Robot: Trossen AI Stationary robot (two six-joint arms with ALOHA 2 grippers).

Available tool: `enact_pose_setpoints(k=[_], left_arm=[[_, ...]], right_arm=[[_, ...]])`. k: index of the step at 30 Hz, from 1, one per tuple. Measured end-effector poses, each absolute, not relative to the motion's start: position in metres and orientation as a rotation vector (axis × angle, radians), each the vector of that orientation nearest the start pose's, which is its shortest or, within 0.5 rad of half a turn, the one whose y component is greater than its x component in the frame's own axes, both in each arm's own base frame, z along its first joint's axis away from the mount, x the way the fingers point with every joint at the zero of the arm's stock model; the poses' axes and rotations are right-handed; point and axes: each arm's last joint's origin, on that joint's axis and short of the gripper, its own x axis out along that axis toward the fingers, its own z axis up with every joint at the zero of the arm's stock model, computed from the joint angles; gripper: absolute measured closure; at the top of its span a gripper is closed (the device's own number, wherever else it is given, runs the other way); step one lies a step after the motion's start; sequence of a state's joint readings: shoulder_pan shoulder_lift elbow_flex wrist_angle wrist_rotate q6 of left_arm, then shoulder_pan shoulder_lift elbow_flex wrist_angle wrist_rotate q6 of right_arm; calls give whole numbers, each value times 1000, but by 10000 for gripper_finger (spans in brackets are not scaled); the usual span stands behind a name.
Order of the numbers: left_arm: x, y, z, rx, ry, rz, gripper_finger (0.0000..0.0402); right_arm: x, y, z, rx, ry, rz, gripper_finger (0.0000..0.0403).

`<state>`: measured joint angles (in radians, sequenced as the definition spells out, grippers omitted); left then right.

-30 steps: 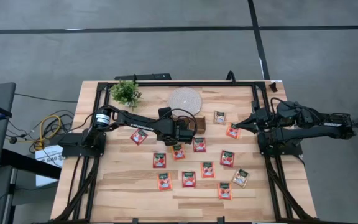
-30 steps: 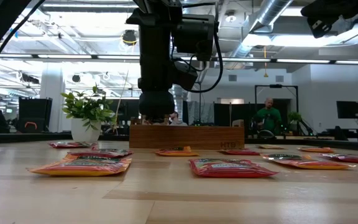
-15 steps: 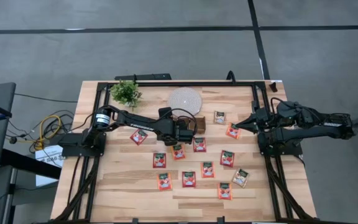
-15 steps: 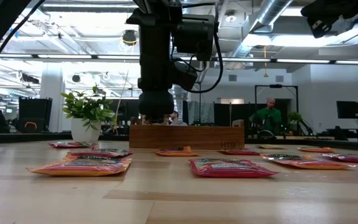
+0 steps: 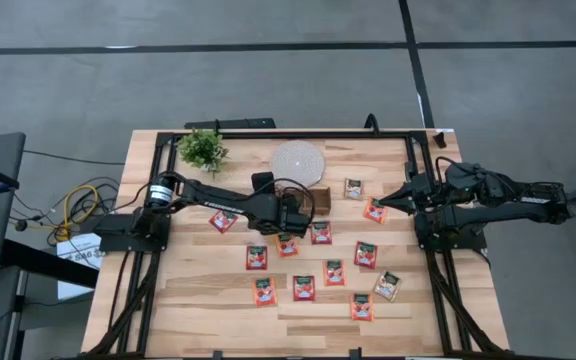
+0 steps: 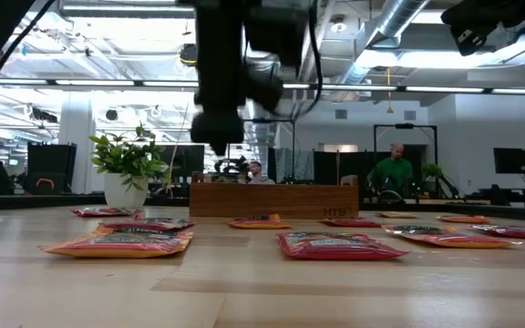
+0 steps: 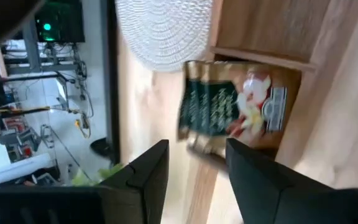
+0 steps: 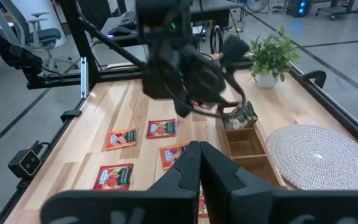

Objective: Pick & Place Tea
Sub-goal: Put the brown tea bag into the left of the wooden organizer

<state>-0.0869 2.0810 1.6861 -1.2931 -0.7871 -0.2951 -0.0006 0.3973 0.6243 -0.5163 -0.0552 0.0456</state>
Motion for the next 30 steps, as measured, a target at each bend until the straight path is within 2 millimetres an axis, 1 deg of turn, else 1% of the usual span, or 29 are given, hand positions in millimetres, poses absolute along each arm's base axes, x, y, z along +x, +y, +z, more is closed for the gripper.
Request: enact_pose_setpoints(k=[5, 8, 10, 13, 16, 19, 22, 25, 27, 30], left_arm=[[384, -41, 266, 405, 1351, 819, 250], [380, -61, 294, 334, 1235, 794, 250], [370, -75, 309, 323, 1190, 751, 250], [351, -91, 324, 291, 1147, 724, 250], [328, -100, 337, 188, 1068, 748, 250], [301, -100, 338, 80, 1014, 810, 250], [272, -96, 331, -29, 963, 888, 250], [247, -90, 319, -111, 921, 938, 250], [235, -85, 309, -158, 891, 954, 250], [223, -80, 294, -205, 859, 947, 250]], right_arm=[[95, 1, 291, 52, 295, 37, 403], [99, -1, 287, 43, 344, -30, 403], [104, -3, 281, 29, 409, -92, 403], [111, -6, 273, 2, 499, -194, 403], [120, -12, 268, -3, 566, -265, 402], [129, -19, 265, -10, 636, -308, 385], [139, -30, 263, 11, 716, -370, 348], [149, -41, 258, 49, 807, -382, 306], [157, -49, 254, 81, 843, -388, 281], [168, -61, 246, 103, 920, -406, 251]])
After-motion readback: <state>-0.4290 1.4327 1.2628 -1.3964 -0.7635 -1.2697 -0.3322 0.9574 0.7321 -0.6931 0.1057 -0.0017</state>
